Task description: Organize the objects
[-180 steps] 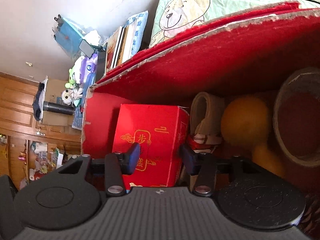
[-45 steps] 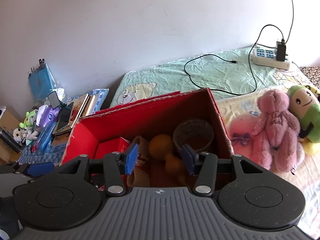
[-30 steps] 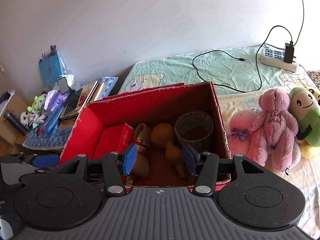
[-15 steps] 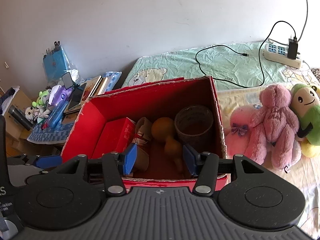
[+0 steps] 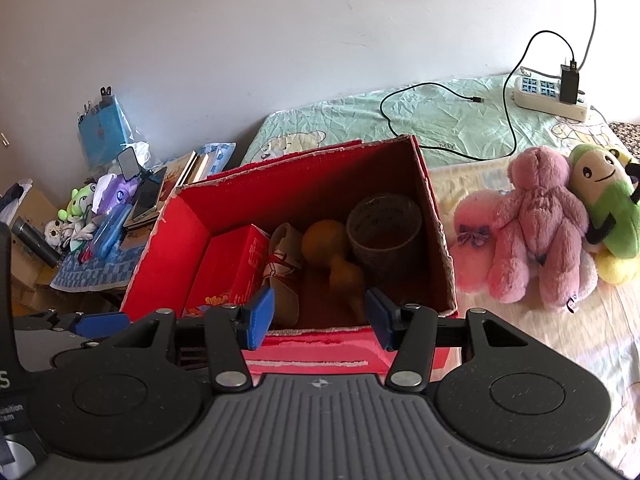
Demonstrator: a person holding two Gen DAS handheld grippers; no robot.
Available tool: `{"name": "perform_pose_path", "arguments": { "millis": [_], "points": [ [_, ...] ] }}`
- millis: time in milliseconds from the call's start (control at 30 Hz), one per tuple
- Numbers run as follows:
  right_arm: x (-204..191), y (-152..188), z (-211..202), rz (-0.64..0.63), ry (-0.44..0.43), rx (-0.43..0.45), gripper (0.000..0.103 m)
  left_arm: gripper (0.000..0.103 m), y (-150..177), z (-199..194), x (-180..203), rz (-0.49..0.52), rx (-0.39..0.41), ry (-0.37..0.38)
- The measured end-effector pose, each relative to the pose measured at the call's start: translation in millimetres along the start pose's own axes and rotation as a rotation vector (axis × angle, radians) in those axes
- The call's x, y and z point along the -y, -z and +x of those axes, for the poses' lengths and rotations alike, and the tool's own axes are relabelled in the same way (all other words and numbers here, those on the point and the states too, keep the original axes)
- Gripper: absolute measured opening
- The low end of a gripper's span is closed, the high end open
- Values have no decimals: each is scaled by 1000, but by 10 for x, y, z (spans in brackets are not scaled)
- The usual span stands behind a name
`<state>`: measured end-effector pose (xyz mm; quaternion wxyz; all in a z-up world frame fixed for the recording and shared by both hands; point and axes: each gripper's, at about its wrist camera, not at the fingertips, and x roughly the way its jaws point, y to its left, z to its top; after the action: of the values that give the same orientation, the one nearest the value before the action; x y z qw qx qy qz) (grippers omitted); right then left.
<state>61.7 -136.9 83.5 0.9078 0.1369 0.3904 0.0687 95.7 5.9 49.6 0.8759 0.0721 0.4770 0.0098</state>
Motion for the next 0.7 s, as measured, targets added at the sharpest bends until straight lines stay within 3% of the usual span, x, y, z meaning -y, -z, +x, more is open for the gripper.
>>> {"name": "perform_pose_path", "arguments": {
  "millis": [700],
  "points": [
    [61,257,13,72,48,-62,54,99,172,175,110,50,-78,37]
  ]
}}
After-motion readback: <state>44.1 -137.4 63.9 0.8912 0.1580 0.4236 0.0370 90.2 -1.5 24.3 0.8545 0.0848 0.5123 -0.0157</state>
